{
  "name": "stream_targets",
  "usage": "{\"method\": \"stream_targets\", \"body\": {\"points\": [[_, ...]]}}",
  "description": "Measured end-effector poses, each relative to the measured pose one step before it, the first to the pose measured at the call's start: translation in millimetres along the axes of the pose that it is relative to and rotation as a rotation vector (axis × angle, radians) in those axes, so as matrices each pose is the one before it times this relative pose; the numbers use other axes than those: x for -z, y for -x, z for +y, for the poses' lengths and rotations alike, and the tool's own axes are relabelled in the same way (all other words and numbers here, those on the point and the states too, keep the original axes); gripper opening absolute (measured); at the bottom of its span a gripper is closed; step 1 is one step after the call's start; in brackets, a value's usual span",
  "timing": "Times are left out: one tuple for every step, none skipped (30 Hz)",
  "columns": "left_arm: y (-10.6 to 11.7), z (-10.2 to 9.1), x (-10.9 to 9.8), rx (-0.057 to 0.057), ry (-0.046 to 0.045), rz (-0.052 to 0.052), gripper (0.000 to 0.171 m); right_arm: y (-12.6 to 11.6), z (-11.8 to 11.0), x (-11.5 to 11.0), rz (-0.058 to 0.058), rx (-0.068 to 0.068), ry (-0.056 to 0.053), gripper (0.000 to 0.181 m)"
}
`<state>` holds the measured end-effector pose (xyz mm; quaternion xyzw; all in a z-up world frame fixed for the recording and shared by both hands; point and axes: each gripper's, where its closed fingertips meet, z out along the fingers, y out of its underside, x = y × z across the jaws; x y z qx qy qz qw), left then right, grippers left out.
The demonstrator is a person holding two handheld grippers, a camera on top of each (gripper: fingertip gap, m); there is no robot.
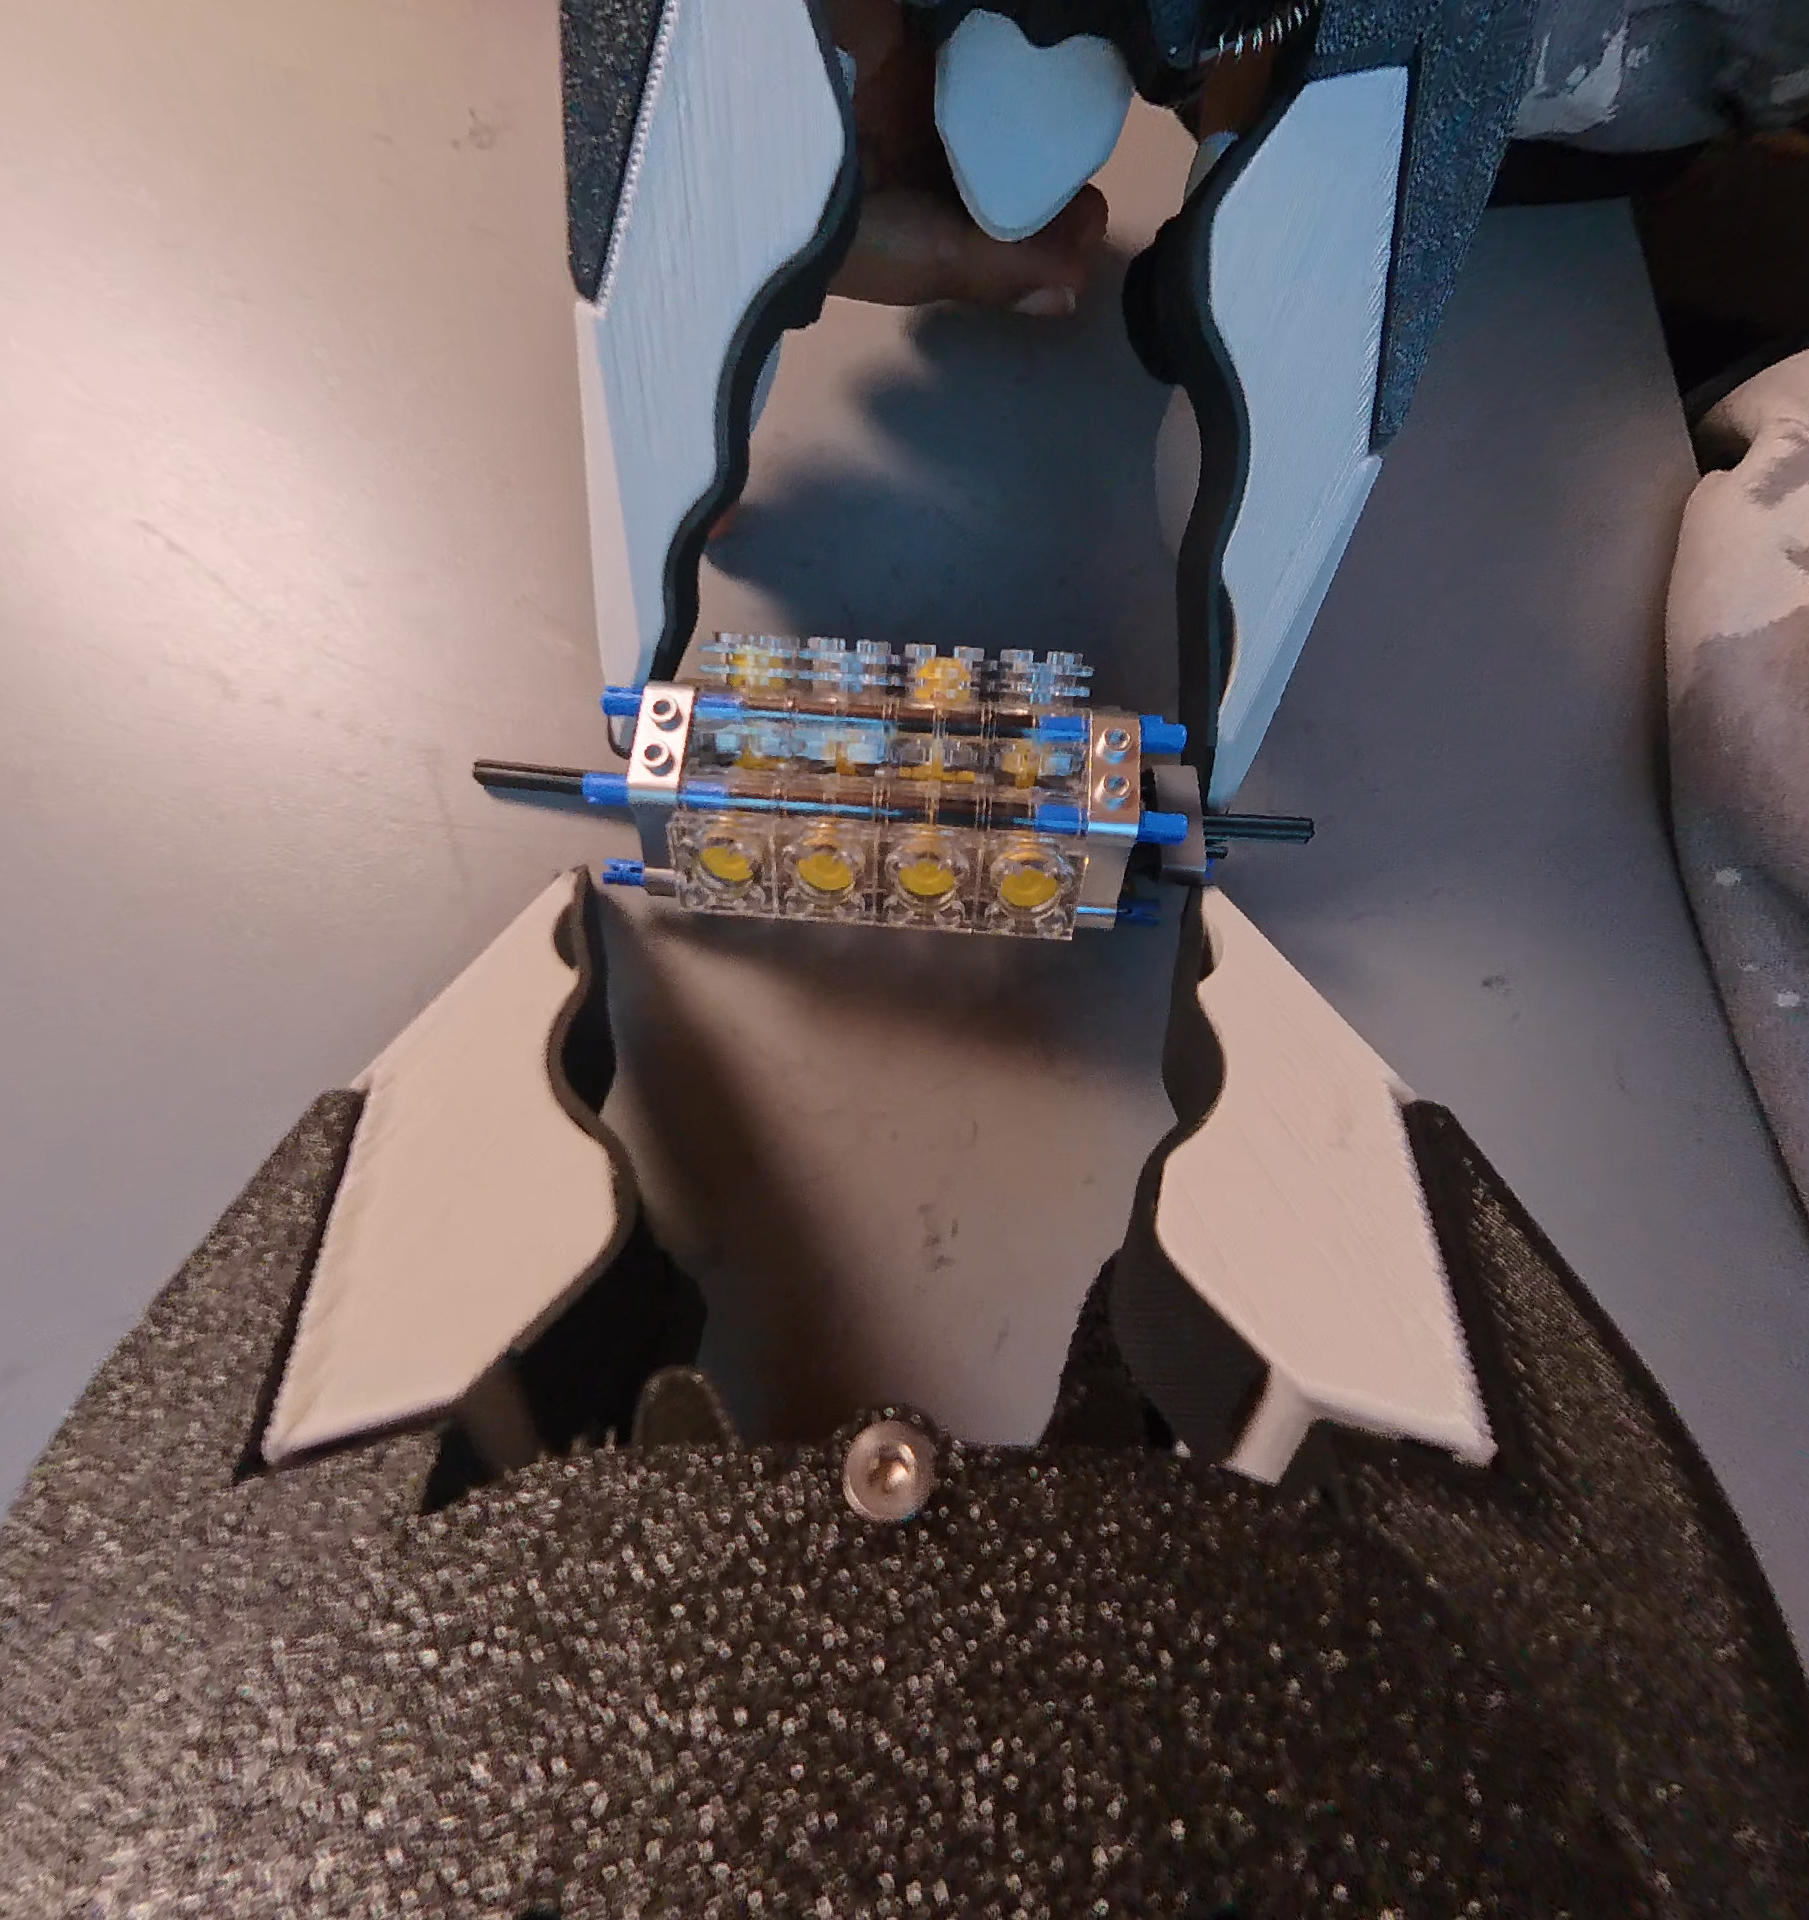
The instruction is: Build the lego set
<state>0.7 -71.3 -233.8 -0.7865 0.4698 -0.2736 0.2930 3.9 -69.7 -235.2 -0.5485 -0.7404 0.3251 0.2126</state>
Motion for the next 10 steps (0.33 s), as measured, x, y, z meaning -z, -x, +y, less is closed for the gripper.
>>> {"method": "stream_targets", "body": {"points": [[-0.04,-0.06,2.11,0.0179,-0.00736,0.0122,0.104,0.21,-0.02,0.11,-0.0009,0.0007,0.0,0.104],[-0.47,-0.23,2.12,0.0199,-0.01189,0.0139,0.102,0.12,0.09,-0.06,0.0004,0.0005,-0.0001,0.104],[-0.75,-0.77,1.48,0.0189,-0.01436,0.0136,0.099,0.09,-0.04,-0.05,0.0002,0.0011,0.0,0.104],[-0.96,-1.1,0.46,0.015,-0.0119,0.009,0.098,0.13,-0.02,-0.04,0.0003,0.0002,0.0001,0.104],[-0.81,-0.45,-0.39,0.0033,-0.00239,-0.0006,0.1,-0.05,-0.05,-0.06,0.001,-0.0017,0.0001,0.104],[-0.78,0.77,-0.7,-0.0086,0.00942,-0.0071,0.102,-0.08,-0.07,0.12,0.001,-0.0019,-0.0006,0.104],[-1.39,1.09,-0.79,-0.0108,0.01335,-0.0053,0.105,-0.1,-0.09,-0.06,0.0009,-0.0022,-0.0003,0.104],[-1.44,0.74,-0.58,-0.0053,0.01028,-0.0019,0.108,-0.22,-0.07,-0.05,0.0018,-0.0022,-0.0002,0.104],[-0.57,-0.08,-0.31,0.0039,0.00217,-0.0023,0.108,-0.31,-0.02,-0.12,0.0015,-0.0018,-0.0004,0.104],[0.79,-0.75,-0.32,0.0097,-0.00482,-0.0083,0.106,-0.1,-0.13,-0.01,0.0015,-0.0007,0.0002,0.104]]}}
